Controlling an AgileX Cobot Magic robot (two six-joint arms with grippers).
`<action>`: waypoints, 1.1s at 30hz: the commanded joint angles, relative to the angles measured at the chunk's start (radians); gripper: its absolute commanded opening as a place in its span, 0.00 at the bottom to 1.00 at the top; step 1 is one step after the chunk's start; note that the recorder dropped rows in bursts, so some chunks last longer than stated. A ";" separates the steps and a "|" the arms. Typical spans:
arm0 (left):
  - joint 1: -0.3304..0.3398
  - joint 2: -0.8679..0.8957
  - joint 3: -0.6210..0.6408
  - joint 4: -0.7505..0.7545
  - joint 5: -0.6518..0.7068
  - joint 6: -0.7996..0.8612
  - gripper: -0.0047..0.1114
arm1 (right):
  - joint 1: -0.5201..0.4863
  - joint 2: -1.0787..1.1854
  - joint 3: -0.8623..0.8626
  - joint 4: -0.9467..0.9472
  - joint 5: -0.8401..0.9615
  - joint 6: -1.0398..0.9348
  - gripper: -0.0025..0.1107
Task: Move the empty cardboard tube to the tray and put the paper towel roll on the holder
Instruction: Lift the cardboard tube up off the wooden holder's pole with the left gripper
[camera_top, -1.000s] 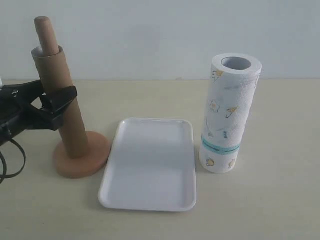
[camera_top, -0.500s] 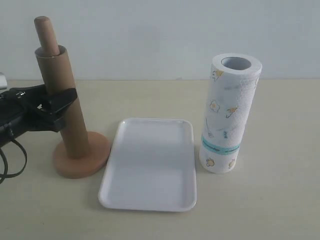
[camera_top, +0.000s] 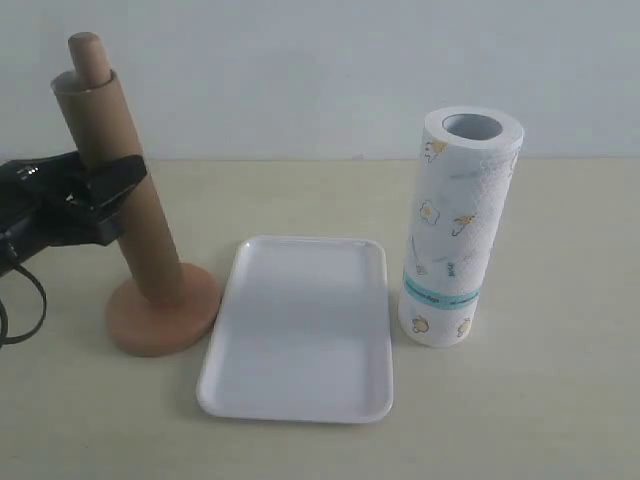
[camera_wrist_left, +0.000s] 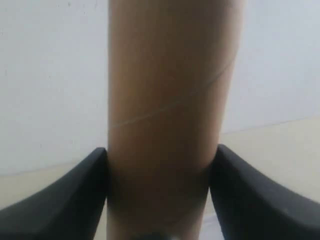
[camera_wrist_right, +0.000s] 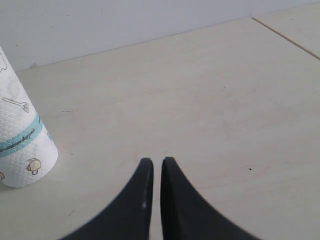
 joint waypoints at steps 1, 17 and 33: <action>0.001 -0.114 -0.005 0.005 -0.028 -0.032 0.08 | -0.003 -0.005 0.000 -0.002 -0.007 0.002 0.07; 0.001 -0.648 -0.242 0.255 0.404 -0.404 0.08 | -0.003 -0.005 0.000 -0.002 -0.008 0.002 0.07; 0.001 -0.764 -0.595 1.085 0.587 -1.451 0.08 | -0.003 -0.005 0.000 -0.002 -0.008 0.002 0.07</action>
